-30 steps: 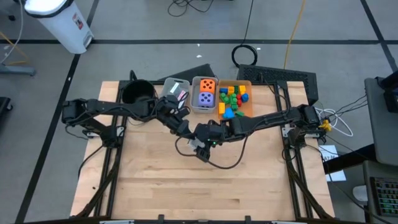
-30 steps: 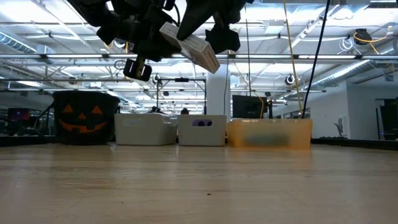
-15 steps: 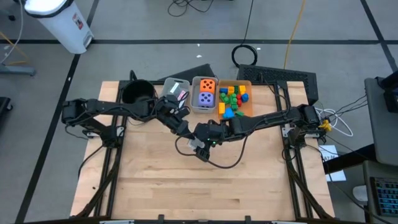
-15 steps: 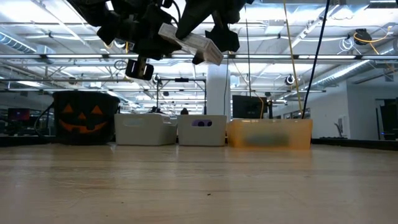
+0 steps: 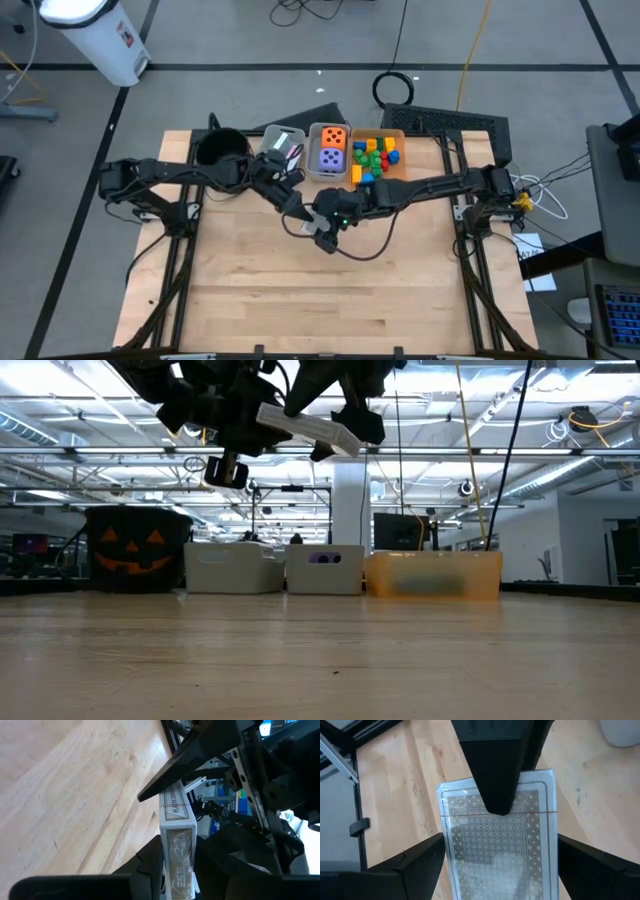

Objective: Pick & Place Toys
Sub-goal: Put the brown deck of cards into the left gray bin

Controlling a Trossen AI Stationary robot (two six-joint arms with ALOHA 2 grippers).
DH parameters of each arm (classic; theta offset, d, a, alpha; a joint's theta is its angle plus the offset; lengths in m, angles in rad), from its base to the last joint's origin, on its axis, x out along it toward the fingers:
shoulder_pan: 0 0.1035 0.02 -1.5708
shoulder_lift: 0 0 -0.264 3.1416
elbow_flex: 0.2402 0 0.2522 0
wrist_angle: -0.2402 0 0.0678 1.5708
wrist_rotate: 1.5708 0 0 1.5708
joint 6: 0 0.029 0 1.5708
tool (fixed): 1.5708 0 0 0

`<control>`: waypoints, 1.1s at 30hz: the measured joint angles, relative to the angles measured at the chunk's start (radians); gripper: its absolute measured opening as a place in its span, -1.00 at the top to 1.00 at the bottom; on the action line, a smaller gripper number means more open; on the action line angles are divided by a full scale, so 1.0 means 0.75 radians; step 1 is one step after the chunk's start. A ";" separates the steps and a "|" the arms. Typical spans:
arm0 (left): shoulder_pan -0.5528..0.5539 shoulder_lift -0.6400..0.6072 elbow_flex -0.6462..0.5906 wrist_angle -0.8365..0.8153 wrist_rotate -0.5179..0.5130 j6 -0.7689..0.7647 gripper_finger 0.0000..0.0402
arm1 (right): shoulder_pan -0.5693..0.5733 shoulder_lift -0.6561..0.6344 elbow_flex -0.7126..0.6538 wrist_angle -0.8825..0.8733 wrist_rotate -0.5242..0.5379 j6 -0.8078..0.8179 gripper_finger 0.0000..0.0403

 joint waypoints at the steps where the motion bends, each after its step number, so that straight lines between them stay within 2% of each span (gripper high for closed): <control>1: 0.006 0.000 0.000 0.000 0.000 0.000 0.52 | -0.004 -0.009 0.000 -0.006 0.001 -0.003 -0.68; 12: 0.085 0.002 0.000 0.001 0.017 0.023 0.52 | -0.024 -0.131 0.000 -0.124 0.052 -0.053 -0.67; 16: 0.133 -0.010 0.000 0.004 0.037 0.027 0.52 | -0.032 -0.178 0.005 -0.167 0.129 -0.078 -0.68; 22: 0.230 -0.055 0.000 0.079 0.058 0.004 0.52 | -0.038 -0.275 -0.001 -0.257 0.327 -0.106 -0.67; 26: 0.304 -0.092 0.060 0.079 0.080 0.015 0.52 | -0.049 -0.342 0.003 -0.252 0.422 -0.134 -0.68; 29: 0.357 -0.105 0.165 0.098 0.071 0.034 0.52 | -0.061 -0.382 -0.003 -0.259 0.437 -0.162 -0.67; 33: 0.427 -0.119 0.344 -0.027 0.028 0.110 0.52 | -0.096 -0.446 -0.001 -0.252 0.467 -0.193 -0.64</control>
